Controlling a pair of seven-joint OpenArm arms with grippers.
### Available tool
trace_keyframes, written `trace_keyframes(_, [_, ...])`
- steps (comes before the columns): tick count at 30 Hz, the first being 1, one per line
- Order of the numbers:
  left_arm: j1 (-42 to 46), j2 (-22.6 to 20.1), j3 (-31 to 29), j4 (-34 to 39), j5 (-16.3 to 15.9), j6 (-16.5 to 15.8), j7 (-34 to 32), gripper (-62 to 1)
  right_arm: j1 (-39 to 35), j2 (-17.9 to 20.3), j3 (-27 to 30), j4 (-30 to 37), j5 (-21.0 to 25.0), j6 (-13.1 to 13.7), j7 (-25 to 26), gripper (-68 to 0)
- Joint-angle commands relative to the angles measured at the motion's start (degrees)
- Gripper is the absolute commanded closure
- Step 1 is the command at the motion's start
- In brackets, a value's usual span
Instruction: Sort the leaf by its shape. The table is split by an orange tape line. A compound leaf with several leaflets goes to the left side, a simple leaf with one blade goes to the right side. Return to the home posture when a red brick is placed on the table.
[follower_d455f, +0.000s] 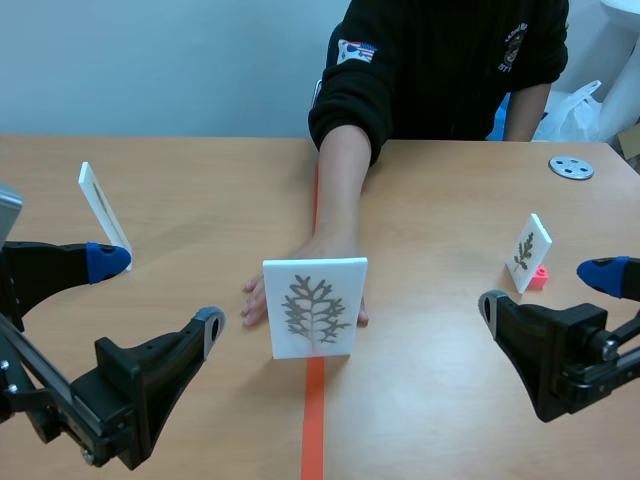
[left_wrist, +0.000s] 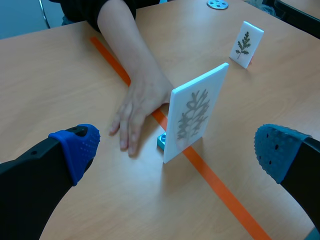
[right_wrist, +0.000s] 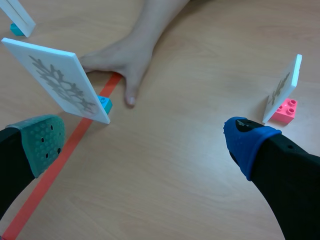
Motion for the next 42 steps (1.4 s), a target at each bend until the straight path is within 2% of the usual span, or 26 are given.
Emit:
trace_keyframes(1, [0.0,0.0,-0.2,0.7,-0.5,-0.1,-0.8,-62.3,0.8,0.3,0.2,0.1,0.4,-0.2,0.9,-67.9])
trace_keyframes(9, [0.0,0.0,-0.2,0.7,-0.5,-0.1,-0.8,-62.3,2.2,0.5,0.2,-0.1,-2.3,-0.1,-2.0,-67.9])
trace_keyframes(15, [0.0,0.0,-0.2,0.7,-0.5,-0.1,-0.8,-62.3,6.7,1.9,-2.2,-1.4,-3.3,2.5,-2.1,-67.9])
trace_keyframes(20, [0.0,0.0,-0.2,0.7,-0.5,-0.1,-1.0,-62.3,11.9,5.9,-7.9,-4.9,-4.6,2.8,-1.4,-67.9])
trace_keyframes(26, [0.0,0.0,-0.2,0.7,-0.5,-0.1,-1.0,-62.3,19.5,8.1,-15.9,-11.0,-5.9,3.1,0.7,-67.9])
trace_keyframes(33, [0.0,0.0,-0.2,0.7,-0.5,-0.1,-1.0,-62.3,30.5,8.1,-28.3,-19.9,-7.4,3.9,2.8,-67.9])
trace_keyframes(36, [0.0,0.0,-0.2,0.7,-0.5,-0.1,-1.0,-62.3,35.2,7.7,-33.9,-23.6,-10.0,3.9,4.9,-67.9])
trace_keyframes(42, [0.0,0.0,-0.2,0.7,-0.5,-0.1,-1.0,-62.3,43.5,3.9,-43.1,-31.0,-12.2,3.9,5.9,-67.9])
